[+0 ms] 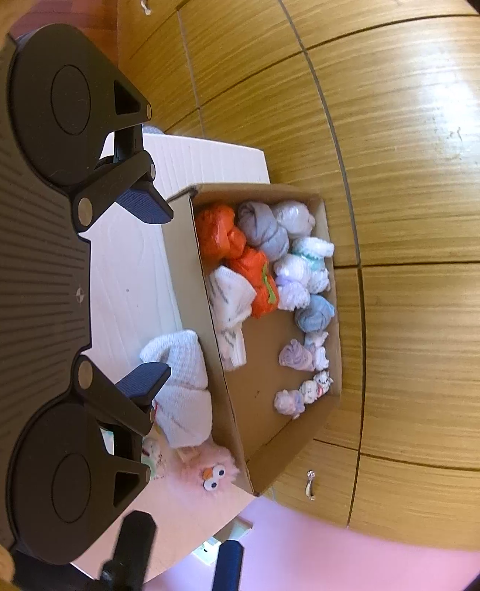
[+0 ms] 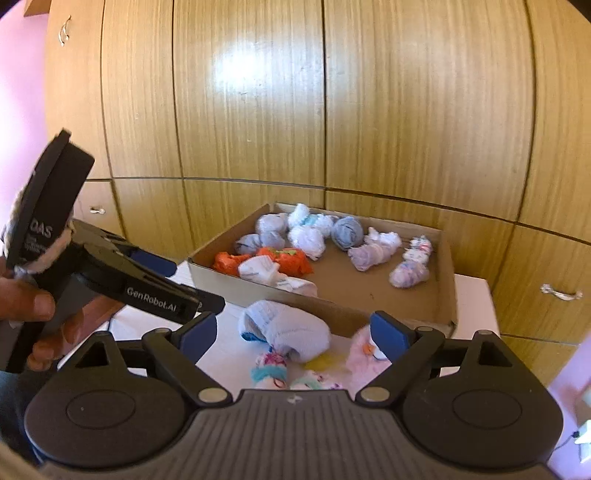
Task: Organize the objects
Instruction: 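Open both grippers to release the bundles and lift out of the box, then move both tools toward the remaining socks on the table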
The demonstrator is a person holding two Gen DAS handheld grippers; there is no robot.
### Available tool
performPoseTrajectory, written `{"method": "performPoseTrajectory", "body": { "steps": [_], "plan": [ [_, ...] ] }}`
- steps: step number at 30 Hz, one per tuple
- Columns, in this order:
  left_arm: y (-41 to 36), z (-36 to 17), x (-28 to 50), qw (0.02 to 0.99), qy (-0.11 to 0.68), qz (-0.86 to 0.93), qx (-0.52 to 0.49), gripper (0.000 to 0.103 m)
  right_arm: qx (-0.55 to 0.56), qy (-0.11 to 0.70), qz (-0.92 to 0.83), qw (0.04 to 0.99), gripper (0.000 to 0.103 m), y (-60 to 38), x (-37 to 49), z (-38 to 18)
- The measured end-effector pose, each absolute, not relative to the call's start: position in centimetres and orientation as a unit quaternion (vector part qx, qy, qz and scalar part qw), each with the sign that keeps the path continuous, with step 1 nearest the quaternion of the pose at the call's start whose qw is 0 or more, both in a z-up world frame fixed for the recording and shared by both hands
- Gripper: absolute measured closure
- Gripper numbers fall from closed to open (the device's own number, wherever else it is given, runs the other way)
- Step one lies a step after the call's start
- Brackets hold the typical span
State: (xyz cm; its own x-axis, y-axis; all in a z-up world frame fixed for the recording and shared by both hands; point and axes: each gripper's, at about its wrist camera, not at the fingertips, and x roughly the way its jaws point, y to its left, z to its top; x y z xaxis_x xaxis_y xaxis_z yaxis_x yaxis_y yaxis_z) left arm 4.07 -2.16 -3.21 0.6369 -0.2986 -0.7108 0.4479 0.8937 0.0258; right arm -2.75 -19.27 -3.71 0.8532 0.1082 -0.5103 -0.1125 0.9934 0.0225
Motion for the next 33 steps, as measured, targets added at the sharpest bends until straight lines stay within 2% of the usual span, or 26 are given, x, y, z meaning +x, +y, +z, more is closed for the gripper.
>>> {"method": "performPoseTrajectory", "body": {
  "steps": [5,19,24,29,33],
  "plan": [
    [-2.9,-3.5,3.5,0.901,0.364,-0.214,0.099,0.016,0.011,0.258,0.034,0.966,0.011,-19.2,-3.8,-5.0],
    [-3.3,-5.1,3.6,0.900,0.355,-0.234,0.093,0.010,0.018,0.283,0.023,0.959,0.012,-18.6,-3.7,-9.8],
    [-3.1,-5.4,4.0,0.899,0.354,-0.238,0.101,0.009,0.022,0.278,0.030,0.960,0.019,-19.2,-3.3,-10.2],
    [-3.9,-5.8,4.2,0.894,0.358,-0.253,0.094,0.007,0.043,0.286,0.018,0.957,0.034,-20.9,-3.1,-10.7],
    [-5.6,-6.1,4.1,0.892,0.354,-0.262,0.103,0.004,0.042,0.284,-0.013,0.958,0.037,-22.0,-3.9,-10.7]
  ]
}}
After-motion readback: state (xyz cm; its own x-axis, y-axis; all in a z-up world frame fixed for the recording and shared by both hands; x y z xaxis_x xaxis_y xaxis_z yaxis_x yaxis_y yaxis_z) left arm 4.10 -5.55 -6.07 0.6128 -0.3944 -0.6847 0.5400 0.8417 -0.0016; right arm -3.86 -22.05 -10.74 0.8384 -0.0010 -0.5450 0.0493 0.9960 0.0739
